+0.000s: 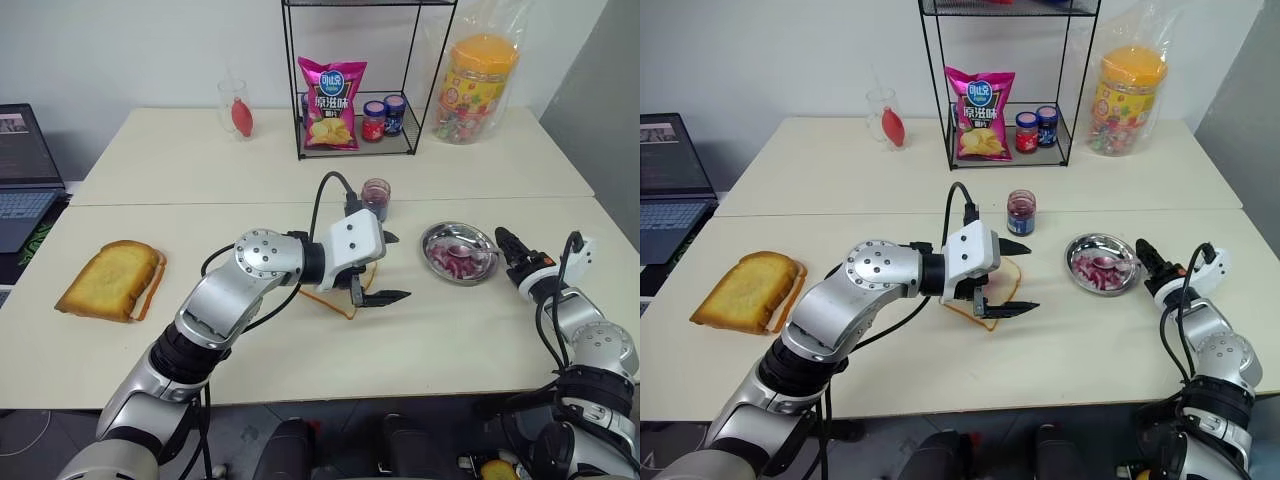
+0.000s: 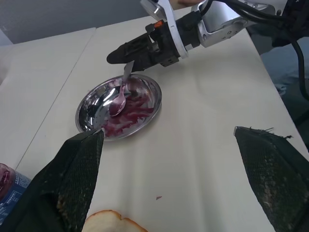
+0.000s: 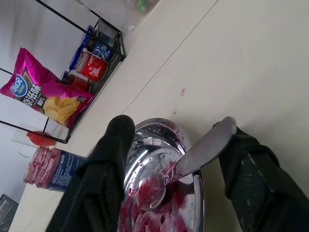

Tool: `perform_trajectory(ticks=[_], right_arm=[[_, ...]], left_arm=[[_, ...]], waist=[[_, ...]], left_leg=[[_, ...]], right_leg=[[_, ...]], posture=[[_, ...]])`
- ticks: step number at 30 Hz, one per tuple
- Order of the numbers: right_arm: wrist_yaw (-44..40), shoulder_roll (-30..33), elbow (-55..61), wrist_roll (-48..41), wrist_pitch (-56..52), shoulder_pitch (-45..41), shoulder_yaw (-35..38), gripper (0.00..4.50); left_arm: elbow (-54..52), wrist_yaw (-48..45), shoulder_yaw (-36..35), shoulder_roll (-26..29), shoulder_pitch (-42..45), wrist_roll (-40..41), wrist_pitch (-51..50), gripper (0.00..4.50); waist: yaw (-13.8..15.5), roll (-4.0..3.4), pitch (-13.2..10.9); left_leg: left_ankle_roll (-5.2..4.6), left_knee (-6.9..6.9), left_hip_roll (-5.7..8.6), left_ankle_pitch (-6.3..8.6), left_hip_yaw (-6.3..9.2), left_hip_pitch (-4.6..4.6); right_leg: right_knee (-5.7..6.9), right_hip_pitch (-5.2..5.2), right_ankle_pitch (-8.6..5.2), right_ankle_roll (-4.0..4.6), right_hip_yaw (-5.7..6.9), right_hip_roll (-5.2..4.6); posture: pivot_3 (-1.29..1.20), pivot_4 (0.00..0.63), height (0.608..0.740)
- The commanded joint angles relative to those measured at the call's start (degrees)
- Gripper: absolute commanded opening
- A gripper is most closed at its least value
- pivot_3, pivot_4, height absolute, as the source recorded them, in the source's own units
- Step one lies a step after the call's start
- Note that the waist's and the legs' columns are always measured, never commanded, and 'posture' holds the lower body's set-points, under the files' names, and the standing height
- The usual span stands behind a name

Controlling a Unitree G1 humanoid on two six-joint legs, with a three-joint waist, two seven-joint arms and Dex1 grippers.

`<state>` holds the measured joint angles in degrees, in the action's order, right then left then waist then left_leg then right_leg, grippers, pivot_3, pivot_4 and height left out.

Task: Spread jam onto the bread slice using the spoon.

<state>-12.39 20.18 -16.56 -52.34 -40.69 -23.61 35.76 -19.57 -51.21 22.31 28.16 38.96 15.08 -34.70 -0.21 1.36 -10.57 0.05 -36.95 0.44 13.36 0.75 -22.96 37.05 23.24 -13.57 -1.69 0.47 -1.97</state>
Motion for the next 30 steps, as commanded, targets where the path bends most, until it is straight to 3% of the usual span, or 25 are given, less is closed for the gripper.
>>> perform_trajectory(ticks=[1, 8, 10, 20, 30], right_arm=[[-0.3, 0.7, 1.5, -0.8, 0.9, -0.5, 1.3, 1.76], [0.5, 0.4, 5.4, -2.9, -0.3, 0.4, 1.7, 0.26], [0.7, 0.5, 7.4, -3.7, -1.0, 0.5, 1.6, 0.01], [3.0, 1.6, 21.5, -8.7, -5.2, -0.6, -1.0, 0.01], [0.9, 4.9, 25.0, -7.9, -5.1, 2.6, -2.4, 0.01]], left_arm=[[-0.7, -0.4, -0.2, -0.1, 0.3, -0.6, 1.0, 4.5], [-0.3, -0.2, -1.0, 0.9, -0.7, -1.5, 1.4, 4.5], [-0.2, 0.0, -1.6, 1.5, -1.2, -1.8, 1.5, 4.5], [-0.5, 2.7, -8.8, 5.0, -4.8, -1.1, -0.8, 4.5], [-1.9, 4.9, -12.8, 8.0, -8.5, -1.2, -1.5, 4.5]], waist=[[0.0, 0.0, 0.0], [0.0, -0.01, 0.0], [0.0, -0.03, 0.0], [-0.3, -0.19, -0.1], [0.1, -0.19, -0.1]], left_leg=[[0.0, 0.0, 0.0, 0.0, 0.0, 0.0], [0.0, 0.0, 0.0, 0.0, 0.0, 0.0], [0.0, 0.0, 0.0, 0.0, 0.01, 0.0], [0.0, 0.01, -0.02, 0.0, 0.0, 0.0], [0.0, -0.01, -0.02, 0.0, 0.03, -0.04]], right_leg=[[0.0, 0.0, 0.0, 0.0, 0.0, 0.0], [0.01, 0.0, 0.0, 0.0, 0.0, 0.0], [0.01, 0.0, 0.0, 0.0, 0.0, 0.0], [0.03, 0.04, 0.0, 0.0, -0.01, 0.0], [0.0, 0.04, 0.01, -0.01, 0.03, -0.01]], posture=[[0.0, 0.15, 0.74], [0.0, 0.15, 0.74], [0.0, 0.15, 0.74], [0.0, 0.15, 0.74], [0.0, 0.15, 0.74]])
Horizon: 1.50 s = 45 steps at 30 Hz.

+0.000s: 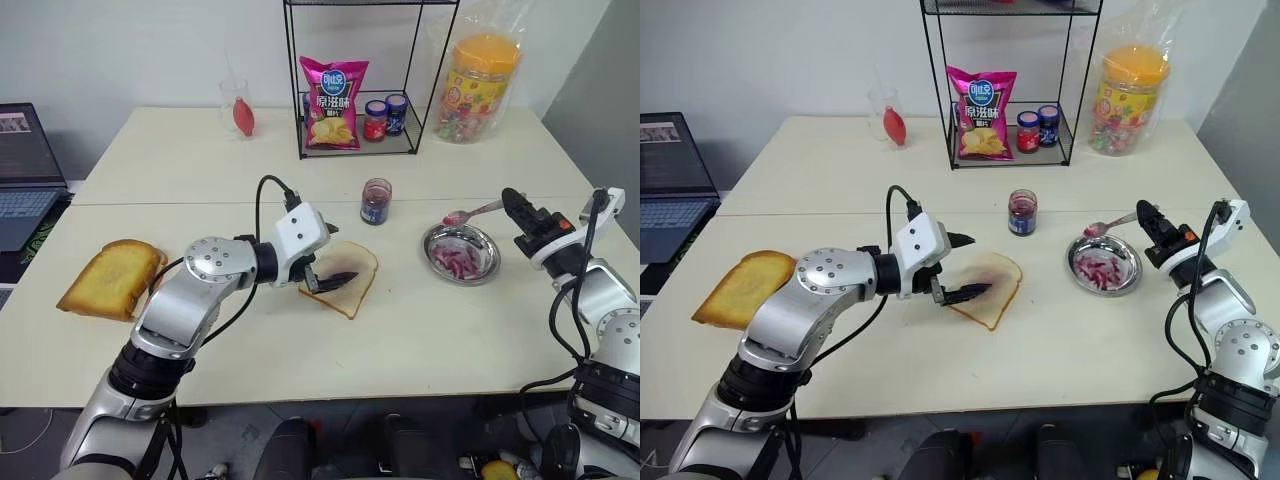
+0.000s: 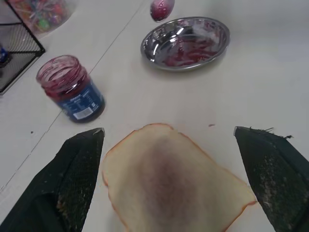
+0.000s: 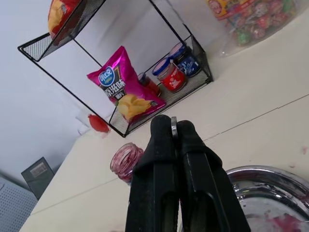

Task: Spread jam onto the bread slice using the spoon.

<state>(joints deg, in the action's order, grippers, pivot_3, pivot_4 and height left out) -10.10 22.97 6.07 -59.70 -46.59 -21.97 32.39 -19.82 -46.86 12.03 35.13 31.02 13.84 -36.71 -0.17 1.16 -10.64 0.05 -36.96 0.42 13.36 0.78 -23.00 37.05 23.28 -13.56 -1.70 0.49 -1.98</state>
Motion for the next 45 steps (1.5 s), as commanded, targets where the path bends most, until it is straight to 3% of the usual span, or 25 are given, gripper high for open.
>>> perform_trajectory(ticks=[1, 12, 18, 26, 33, 45], right_arm=[[-1.6, 2.5, 2.2, -0.5, 0.9, 1.3, 1.0, 0.01], [-1.5, 3.3, 3.2, -2.5, 1.1, 2.0, 1.6, 0.01], [0.4, 3.4, 6.2, -3.5, 0.6, -8.7, -4.2, 0.01], [-2.8, 0.4, -6.5, 7.9, 4.4, -24.8, -16.1, 0.01], [-11.1, 0.4, -18.8, 24.4, 14.7, -31.0, -26.8, 0.01], [-19.1, -1.9, -34.2, 36.5, 24.5, -35.9, -30.0, 0.01]], left_arm=[[-1.5, 0.7, -2.7, 1.2, -0.8, 0.0, 0.6, 4.5], [2.0, 4.2, -6.6, 3.2, -1.6, -2.3, 1.9, 4.5], [4.8, 4.8, -10.4, 3.5, -3.0, -0.6, 0.4, 4.5], [4.6, 5.3, -10.0, 1.3, -0.7, 1.5, -1.7, 4.5], [1.8, 5.3, -10.5, 1.0, -1.0, 3.6, -4.3, 4.5], [-1.8, 5.7, -9.9, 0.8, -0.5, 5.6, -6.7, 4.5]], waist=[[0.0, 0.0, 0.0], [0.0, 0.0, 0.0], [-0.6, -0.1, -0.1], [-0.6, -0.06, -0.1], [-0.6, -0.06, -0.1], [-0.9, -0.05, -0.1]], left_leg=[[0.0, 0.0, 0.0, 0.0, 0.0, 0.0], [0.0, 0.0, -0.03, 0.0, 0.0, 0.03], [0.0, 0.01, -0.03, 0.0, -0.09, 0.03], [-0.01, 0.01, -0.08, -0.02, 0.02, -0.01], [-0.01, 0.0, -0.03, -0.01, -0.12, -0.2], [0.0, 0.0, -0.04, -0.01, -0.05, -0.19]], right_leg=[[-0.01, 0.0, 0.0, 0.0, 0.0, 0.0], [0.04, 0.0, 0.0, 0.0, 0.0, 0.01], [0.04, 0.05, 0.01, 0.0, -0.03, 0.0], [0.0, 0.04, 0.13, 0.04, 0.05, 0.06], [-0.04, 0.26, 0.31, 0.25, 0.01, -0.02], [0.03, 0.27, 0.32, 0.27, 0.01, -0.03]], posture=[[0.0, 0.15, 0.74], [0.0, 0.15, 0.74], [0.0, 0.15, 0.74], [0.0, 0.15, 0.74], [0.0, 0.15, 0.74], [0.0, 0.15, 0.74]])
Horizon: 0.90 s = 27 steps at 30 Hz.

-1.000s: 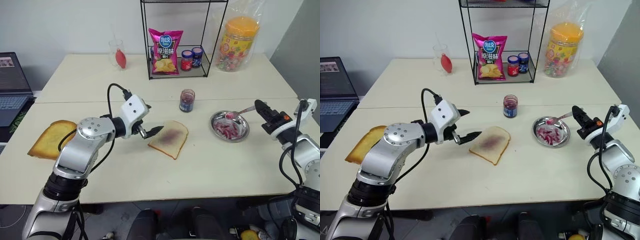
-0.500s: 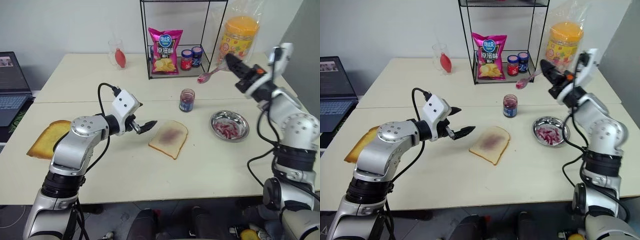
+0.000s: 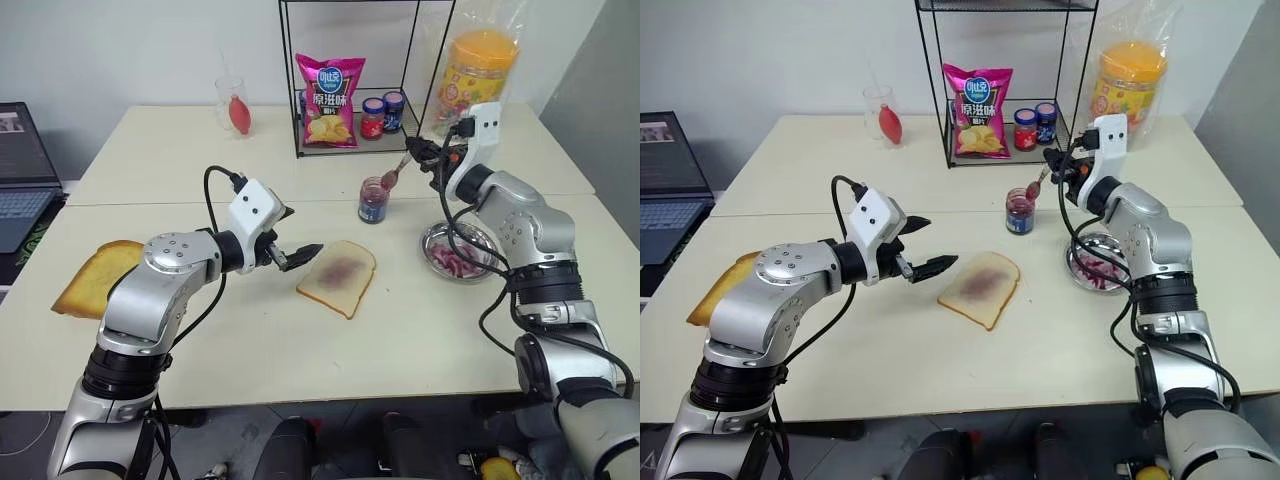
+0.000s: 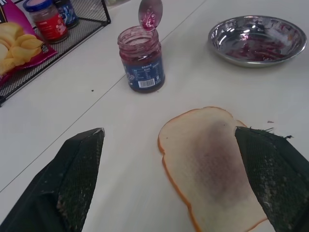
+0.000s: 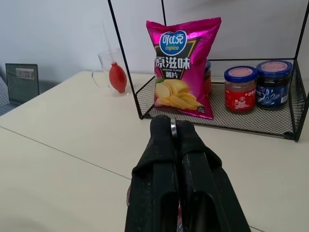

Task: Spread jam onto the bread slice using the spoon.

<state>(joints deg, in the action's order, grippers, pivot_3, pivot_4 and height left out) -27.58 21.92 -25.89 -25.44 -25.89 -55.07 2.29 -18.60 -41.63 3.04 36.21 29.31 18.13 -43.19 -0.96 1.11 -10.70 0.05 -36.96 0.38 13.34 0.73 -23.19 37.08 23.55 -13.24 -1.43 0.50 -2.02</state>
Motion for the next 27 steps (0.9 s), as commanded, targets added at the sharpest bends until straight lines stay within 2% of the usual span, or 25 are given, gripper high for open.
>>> perform_trajectory(ticks=[1, 18, 27], right_arm=[[-1.9, -1.4, -3.5, 2.9, 4.6, -3.3, 0.1, 0.01], [-4.2, -4.5, -20.9, 20.7, 22.4, -10.0, -7.4, 0.01], [-4.2, -6.9, -29.2, 24.7, 21.9, -14.5, -8.5, 0.01]], left_arm=[[-2.9, 0.5, -0.8, -0.3, 1.4, 1.1, -0.2, 4.5], [-1.9, 1.4, -0.3, -0.3, 2.6, 0.4, 0.5, 4.5], [-1.7, 1.6, -0.3, -0.2, 2.6, 0.1, 0.7, 4.5]], waist=[[-0.1, 0.0, 0.0], [-0.5, 0.0, 0.0], [-0.6, -0.01, 0.0]], left_leg=[[0.0, 0.0, 0.0, 0.0, 0.0, 0.01], [0.02, 0.01, 0.01, -0.01, 0.01, 0.04], [0.03, 0.01, 0.0, -0.01, 0.0, 0.06]], right_leg=[[0.0, 0.0, 0.0, 0.0, 0.0, 0.0], [0.05, 0.0, 0.01, 0.01, -0.01, -0.02], [0.07, 0.0, 0.01, 0.02, -0.03, -0.04]], posture=[[0.0, 0.15, 0.74], [0.0, 0.15, 0.74], [0.0, 0.15, 0.74]])
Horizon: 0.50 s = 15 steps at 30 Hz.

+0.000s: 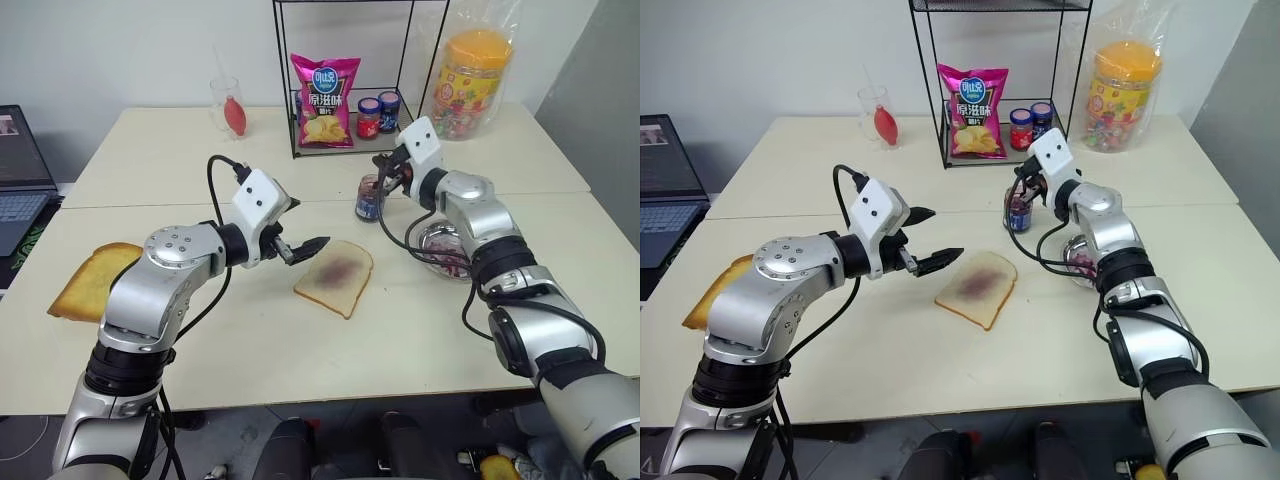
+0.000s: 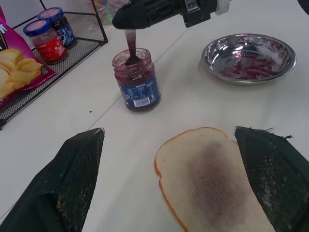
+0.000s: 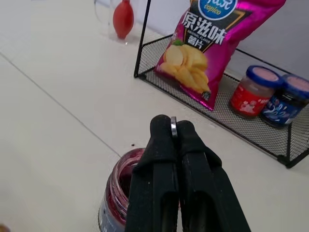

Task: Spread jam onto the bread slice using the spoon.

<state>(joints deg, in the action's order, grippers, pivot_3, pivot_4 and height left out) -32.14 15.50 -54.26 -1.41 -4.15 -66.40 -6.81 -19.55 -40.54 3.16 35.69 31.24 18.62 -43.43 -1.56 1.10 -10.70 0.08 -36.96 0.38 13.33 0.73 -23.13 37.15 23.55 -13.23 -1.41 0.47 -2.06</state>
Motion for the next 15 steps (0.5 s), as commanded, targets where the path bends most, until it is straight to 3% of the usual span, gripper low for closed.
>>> perform_trajectory(ticks=[1, 15], right_arm=[[0.2, -0.6, -1.4, 0.9, -0.1, -3.4, 0.7, 0.01], [2.6, -4.1, -6.1, -9.4, -12.5, -5.4, 13.7, 0.01]], left_arm=[[-0.8, 0.6, -0.4, 0.3, 0.6, -0.4, 0.9, 4.5], [0.0, 0.4, -0.5, 0.4, 0.0, -1.6, 2.0, 4.5]], waist=[[0.0, 0.0, 0.0], [-0.1, 0.0, 0.0]], left_leg=[[0.0, 0.0, -0.01, 0.0, 0.01, 0.0], [0.0, 0.01, -0.01, 0.0, 0.01, 0.08]], right_leg=[[0.0, 0.0, 0.0, 0.0, 0.0, -0.01], [0.05, -0.05, 0.01, 0.01, 0.0, -0.09]], posture=[[0.0, 0.15, 0.74], [0.0, 0.15, 0.74]])
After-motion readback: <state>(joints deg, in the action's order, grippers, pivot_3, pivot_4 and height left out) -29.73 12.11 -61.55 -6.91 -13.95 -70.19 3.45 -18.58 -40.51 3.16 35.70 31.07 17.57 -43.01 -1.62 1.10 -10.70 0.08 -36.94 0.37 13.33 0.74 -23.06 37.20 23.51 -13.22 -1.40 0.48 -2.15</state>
